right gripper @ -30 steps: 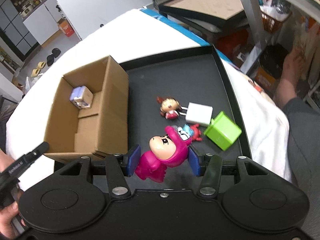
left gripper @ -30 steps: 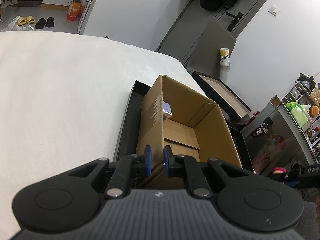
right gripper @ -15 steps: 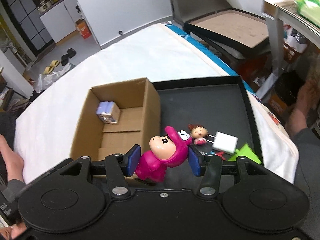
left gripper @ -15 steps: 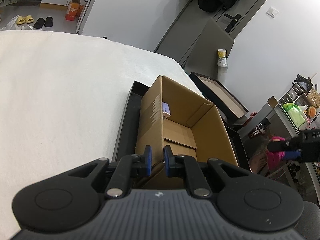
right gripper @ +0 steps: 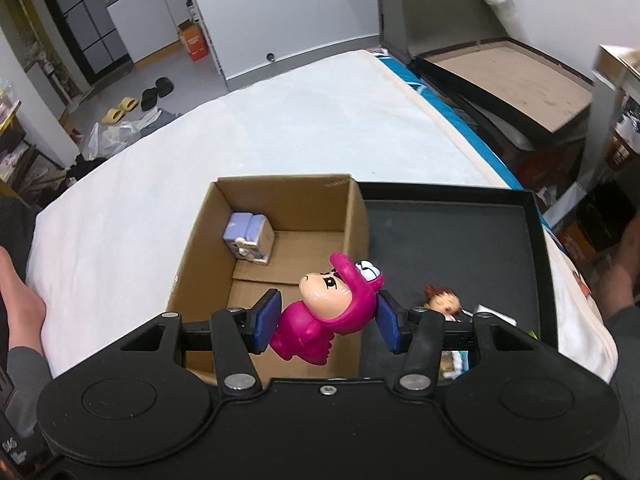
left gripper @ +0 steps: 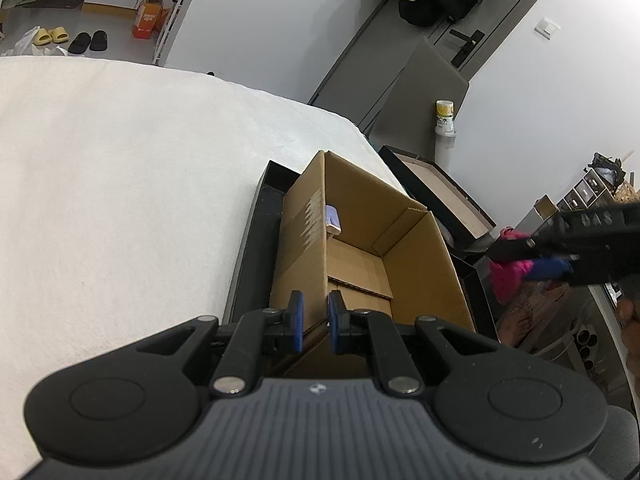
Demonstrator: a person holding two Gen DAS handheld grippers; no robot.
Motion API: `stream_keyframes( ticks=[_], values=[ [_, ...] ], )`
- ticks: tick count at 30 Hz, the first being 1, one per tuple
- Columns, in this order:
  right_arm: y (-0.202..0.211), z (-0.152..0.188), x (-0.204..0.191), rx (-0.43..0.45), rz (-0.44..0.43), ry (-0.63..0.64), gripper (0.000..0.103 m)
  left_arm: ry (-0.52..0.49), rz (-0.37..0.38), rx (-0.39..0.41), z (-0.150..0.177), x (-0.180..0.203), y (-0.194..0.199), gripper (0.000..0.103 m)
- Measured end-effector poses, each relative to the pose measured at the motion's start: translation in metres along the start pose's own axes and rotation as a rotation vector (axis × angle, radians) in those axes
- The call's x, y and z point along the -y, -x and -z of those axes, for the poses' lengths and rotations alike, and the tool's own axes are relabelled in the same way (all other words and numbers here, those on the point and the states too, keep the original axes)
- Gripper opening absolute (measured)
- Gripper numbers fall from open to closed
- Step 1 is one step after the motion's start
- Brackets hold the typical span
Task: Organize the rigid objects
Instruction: 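Lift the pink doll with the right gripper and carry it over the box, then open the right gripper to release the pink doll into the box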
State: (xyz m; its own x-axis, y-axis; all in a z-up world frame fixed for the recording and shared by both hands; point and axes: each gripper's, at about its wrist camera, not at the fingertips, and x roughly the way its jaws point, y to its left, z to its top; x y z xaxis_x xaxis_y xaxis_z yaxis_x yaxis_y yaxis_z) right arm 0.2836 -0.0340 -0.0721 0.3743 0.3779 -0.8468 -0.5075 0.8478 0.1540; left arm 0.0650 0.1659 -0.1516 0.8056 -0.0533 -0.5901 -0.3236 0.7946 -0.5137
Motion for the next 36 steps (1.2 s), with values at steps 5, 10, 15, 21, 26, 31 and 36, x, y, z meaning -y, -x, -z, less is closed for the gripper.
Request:
stream_keyframes(
  ticks=[5, 10, 15, 21, 26, 31, 36],
  values=[
    [-0.01, -0.009, -0.015, -0.001, -0.008, 0.04, 0.05, 0.004, 0.003, -0.002, -0.001, -0.001, -0.002, 0.012],
    [-0.022, -0.015, -0.028, -0.014, -0.014, 0.089, 0.05, 0.007, 0.003, -0.002, 0.0, -0.002, -0.002, 0.012],
    [-0.037, -0.019, -0.035, -0.026, -0.005, 0.123, 0.05, 0.007, 0.002, -0.002, -0.001, -0.002, -0.002, 0.012],
    [-0.056, -0.022, -0.04, -0.031, 0.012, 0.15, 0.05, -0.002, 0.001, -0.003, 0.0, 0.0, -0.002, 0.012],
    [-0.069, -0.024, -0.042, -0.031, 0.025, 0.165, 0.051, 0.003, -0.002, -0.002, -0.002, -0.002, -0.003, 0.012],
    [-0.08, -0.027, -0.044, -0.032, 0.041, 0.175, 0.051, 0.001, -0.001, -0.002, 0.0, 0.0, -0.003, 0.012],
    [-0.086, -0.03, -0.05, -0.012, 0.057, 0.197, 0.051, 0.0, -0.003, -0.002, 0.0, 0.0, -0.002, 0.012]
  ],
)
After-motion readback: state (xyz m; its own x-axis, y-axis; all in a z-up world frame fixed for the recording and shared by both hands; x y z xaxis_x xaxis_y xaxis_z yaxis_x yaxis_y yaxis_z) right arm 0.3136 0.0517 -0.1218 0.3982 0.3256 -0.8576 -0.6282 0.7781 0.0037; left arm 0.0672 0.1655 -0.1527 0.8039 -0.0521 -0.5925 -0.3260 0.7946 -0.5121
